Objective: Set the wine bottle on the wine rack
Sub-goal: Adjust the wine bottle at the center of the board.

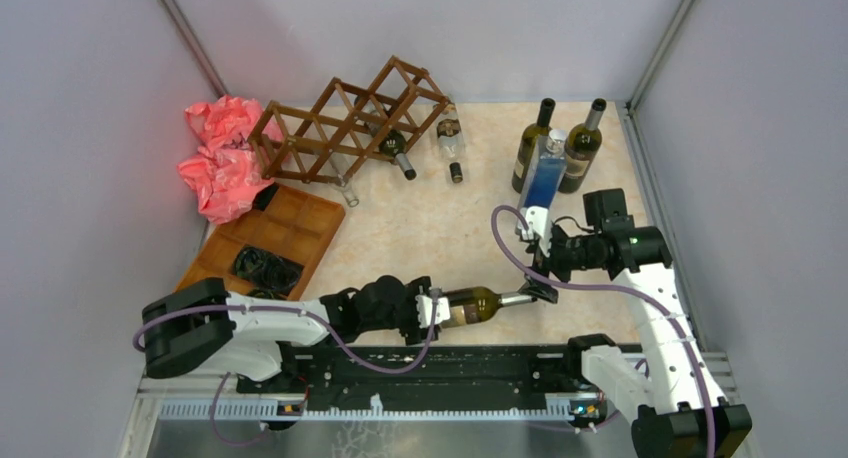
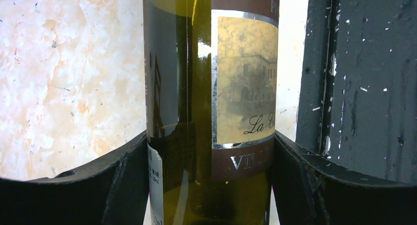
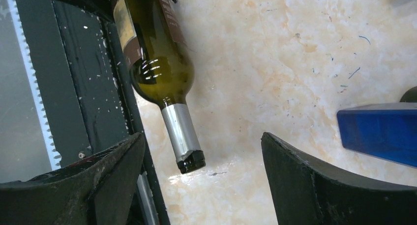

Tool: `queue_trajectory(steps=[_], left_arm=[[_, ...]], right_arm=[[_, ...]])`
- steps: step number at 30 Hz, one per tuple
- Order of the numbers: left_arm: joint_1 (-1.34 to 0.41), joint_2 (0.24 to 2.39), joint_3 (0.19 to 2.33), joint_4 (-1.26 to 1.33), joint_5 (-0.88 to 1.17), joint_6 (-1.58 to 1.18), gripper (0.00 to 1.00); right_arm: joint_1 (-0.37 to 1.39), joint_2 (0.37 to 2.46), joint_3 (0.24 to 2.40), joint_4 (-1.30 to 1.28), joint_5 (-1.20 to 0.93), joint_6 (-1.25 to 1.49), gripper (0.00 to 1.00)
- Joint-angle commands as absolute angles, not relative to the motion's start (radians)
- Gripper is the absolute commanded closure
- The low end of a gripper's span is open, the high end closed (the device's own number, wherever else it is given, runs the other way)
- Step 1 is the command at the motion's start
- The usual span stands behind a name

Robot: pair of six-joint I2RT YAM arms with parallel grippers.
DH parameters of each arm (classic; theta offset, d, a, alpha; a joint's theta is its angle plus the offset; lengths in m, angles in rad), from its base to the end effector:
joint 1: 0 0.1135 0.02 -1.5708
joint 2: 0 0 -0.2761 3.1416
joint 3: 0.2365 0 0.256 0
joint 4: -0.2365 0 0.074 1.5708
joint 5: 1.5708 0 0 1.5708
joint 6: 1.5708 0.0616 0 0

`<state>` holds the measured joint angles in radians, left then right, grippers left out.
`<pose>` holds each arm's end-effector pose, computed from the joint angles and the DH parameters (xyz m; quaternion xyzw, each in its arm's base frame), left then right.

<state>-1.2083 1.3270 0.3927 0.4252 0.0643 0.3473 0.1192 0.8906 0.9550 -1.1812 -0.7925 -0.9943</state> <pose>0.0913 -0.2518 0.1509 0.6164 0.6027 -0.2364 0.4483 0.1360 0.0605 0.2987 -0.5487 0.7172 0.2527 0.3474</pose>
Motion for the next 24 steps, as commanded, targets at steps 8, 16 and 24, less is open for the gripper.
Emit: queue_trajectory(steps=[8,16,24], left_arm=[[-1.197,1.276,0.39,0.443,0.058,0.379,1.0],[-1.197,1.271,0.39,0.434,0.05,0.392,1.0],[-1.197,1.265,0.387,0.438,0.045,0.397,1.0]], right_arm=[[0.114,0.865,0.851,-1.163,-0.832,-1.101,0.13],[0.113,0.843,0.778,-1.135,-0.877,-1.194,0.14],[0.114,0.816,0.706,-1.129,-0.938,-1.333,0.12]])
